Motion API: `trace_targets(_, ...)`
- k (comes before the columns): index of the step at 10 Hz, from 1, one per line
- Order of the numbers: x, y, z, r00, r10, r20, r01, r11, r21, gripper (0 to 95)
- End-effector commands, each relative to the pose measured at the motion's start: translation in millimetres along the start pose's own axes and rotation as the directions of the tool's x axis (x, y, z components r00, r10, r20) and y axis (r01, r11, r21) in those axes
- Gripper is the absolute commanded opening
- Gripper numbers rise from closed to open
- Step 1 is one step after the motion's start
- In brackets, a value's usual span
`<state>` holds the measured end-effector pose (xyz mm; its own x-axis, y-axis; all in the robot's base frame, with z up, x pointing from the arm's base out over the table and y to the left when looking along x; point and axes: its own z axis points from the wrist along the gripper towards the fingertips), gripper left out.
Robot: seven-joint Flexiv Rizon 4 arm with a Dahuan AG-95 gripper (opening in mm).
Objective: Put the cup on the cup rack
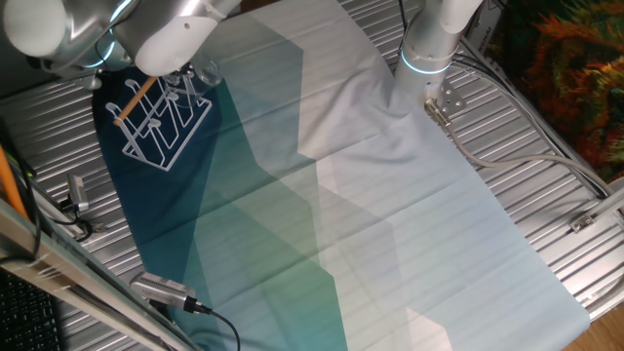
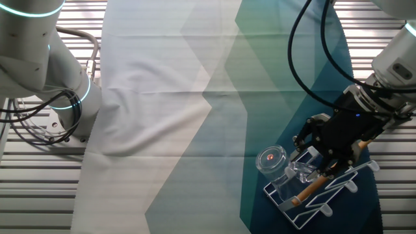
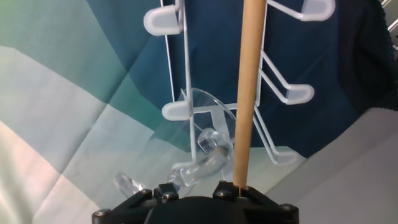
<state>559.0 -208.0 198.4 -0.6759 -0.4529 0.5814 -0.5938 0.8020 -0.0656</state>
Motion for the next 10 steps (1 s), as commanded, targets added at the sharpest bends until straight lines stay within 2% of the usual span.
trace_targets(1, 0.9, 3.1, 2.5, 1.0, 0.002, -0.011, -0.002, 1.0, -0.002, 38.0)
trace_targets(5, 18.9, 17.9, -14.7, 0.999, 0.039, -0.024, -0.039, 0.999, -0.013, 38.0)
trace_targets(7, 19.7, 18.3, -14.4, 0.999, 0.048, -0.021, -0.048, 0.999, -0.02, 38.0)
trace_targets(8, 22.0, 20.0, -14.6, 0.998, 0.059, -0.012, -0.059, 0.998, -0.034, 38.0)
trace_targets(10, 32.0, 29.4, -16.0, 0.996, 0.092, -0.003, -0.092, 0.995, -0.048, 38.0)
